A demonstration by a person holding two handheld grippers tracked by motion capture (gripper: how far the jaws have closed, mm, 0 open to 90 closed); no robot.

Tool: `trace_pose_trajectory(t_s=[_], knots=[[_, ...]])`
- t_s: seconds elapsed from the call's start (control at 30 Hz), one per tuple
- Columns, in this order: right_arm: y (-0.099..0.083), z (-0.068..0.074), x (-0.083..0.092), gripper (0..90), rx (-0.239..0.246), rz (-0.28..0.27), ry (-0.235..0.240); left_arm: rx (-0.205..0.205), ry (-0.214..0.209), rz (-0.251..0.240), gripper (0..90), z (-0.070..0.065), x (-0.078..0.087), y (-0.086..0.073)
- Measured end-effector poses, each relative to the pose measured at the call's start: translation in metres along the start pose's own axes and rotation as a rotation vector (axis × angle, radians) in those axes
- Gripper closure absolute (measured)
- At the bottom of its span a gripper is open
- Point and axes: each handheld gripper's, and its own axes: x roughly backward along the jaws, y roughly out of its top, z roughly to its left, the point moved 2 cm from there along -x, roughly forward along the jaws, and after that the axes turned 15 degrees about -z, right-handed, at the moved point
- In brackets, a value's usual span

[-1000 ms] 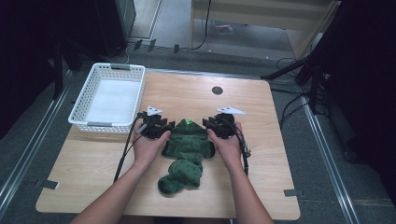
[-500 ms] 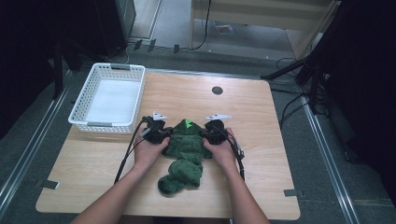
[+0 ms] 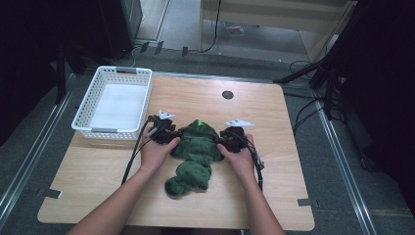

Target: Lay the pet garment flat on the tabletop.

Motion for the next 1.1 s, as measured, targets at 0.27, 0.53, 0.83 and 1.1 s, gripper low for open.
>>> trace_pose_trajectory(t_s=[0.27, 0.53, 0.83, 1.1], knots=[[-0.013, 0.004, 0.061, 64.2, -0.071, -0.060, 0.112, 0.068, -0.102, -0.032, 53.2, -0.003, 0.039, -0.016], [-0.035, 0.010, 0.044, 63.0, -0.097, 0.001, 0.114, 0.060, -0.221, 0.032, 61.8, -0.014, 0.045, -0.039], [-0.038, 0.014, 0.038, 68.1, -0.126, 0.002, 0.162, 0.095, -0.245, 0.041, 63.4, -0.008, 0.043, -0.043], [-0.032, 0.010, 0.046, 84.8, -0.180, -0.034, 0.134, 0.155, -0.237, 0.076, 88.3, 0.003, 0.048, -0.033]])
